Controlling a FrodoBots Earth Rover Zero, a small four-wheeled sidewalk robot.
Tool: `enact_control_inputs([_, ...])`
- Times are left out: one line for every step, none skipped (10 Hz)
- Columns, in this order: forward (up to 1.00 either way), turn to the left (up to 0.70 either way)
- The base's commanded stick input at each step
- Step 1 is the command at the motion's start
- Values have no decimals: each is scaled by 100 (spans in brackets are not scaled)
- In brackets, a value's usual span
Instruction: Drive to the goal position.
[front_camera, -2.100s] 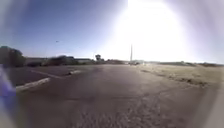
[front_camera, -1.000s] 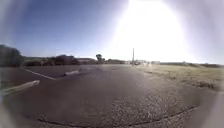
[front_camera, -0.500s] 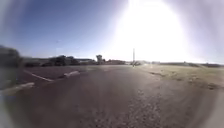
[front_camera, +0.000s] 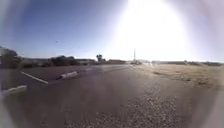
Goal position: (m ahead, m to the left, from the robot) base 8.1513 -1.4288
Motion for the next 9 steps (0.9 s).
enact_control_inputs([70,0])
enact_control_inputs([70,0])
enact_control_inputs([70,0])
enact_control_inputs([70,0])
enact_control_inputs([70,0])
enact_control_inputs([70,0])
enact_control_inputs([70,0])
enact_control_inputs([70,0])
enact_control_inputs([70,0])
